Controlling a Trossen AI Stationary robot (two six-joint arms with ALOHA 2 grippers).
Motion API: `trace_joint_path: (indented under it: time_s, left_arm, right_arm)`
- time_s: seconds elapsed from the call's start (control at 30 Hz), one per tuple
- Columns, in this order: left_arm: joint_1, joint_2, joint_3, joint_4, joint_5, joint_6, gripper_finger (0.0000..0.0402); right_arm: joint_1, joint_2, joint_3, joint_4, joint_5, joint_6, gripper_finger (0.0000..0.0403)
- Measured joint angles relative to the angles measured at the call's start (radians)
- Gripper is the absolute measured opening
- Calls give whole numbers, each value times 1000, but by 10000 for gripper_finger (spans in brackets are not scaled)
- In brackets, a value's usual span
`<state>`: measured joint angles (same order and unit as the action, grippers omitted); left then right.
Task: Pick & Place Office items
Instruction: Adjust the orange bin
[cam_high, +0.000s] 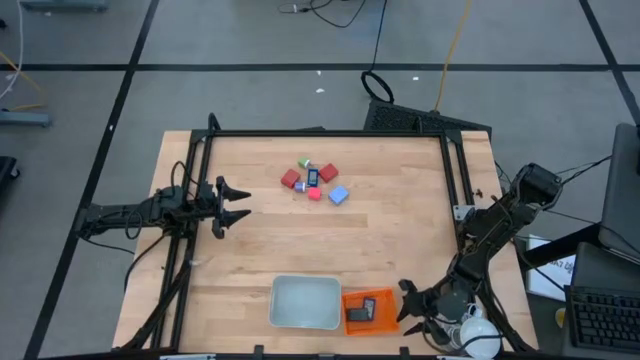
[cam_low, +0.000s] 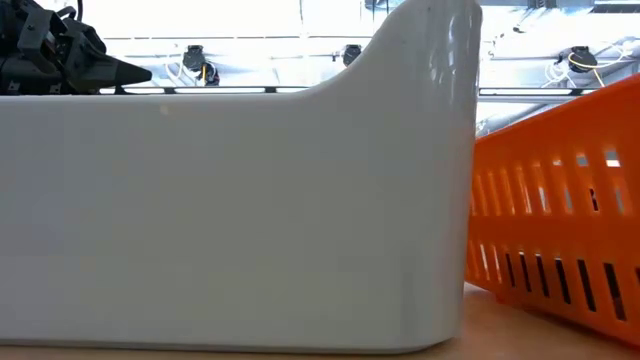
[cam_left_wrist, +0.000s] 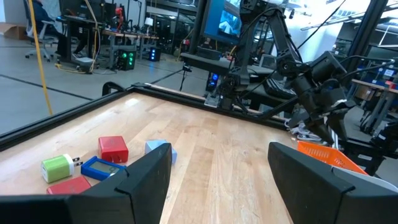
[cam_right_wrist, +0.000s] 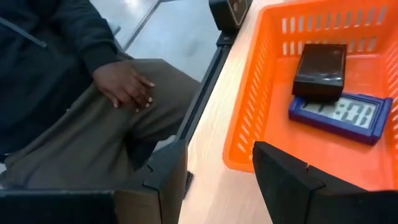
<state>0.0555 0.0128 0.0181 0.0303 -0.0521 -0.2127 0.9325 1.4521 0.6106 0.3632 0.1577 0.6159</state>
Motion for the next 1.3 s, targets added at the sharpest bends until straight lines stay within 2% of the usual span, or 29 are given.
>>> trace_joint_path:
  time_s: [0.2,0.47,0.7,1.0,1.13,1.3]
  left_arm:
    - [0,0,0,0,0,0,271]
    - [0,0,0,0,0,0,271]
    - [0,0,0,0,0,0,271]
    - [0,0,0,0,0,0,271]
    - [0,0,0,0,0,0,271]
    - [0,0,0,0,0,0,271]
  right_arm:
    - [4,-2,0,8,-104,7,171]
    - [7,17,0,-39,-60,75,171]
    - [7,74,0,-12,-69,106,171]
    - [7,86,0,89,-49,27,171]
    - [2,87,0,89,0,12,171]
    - [-7,87,0,89,2,-11,171]
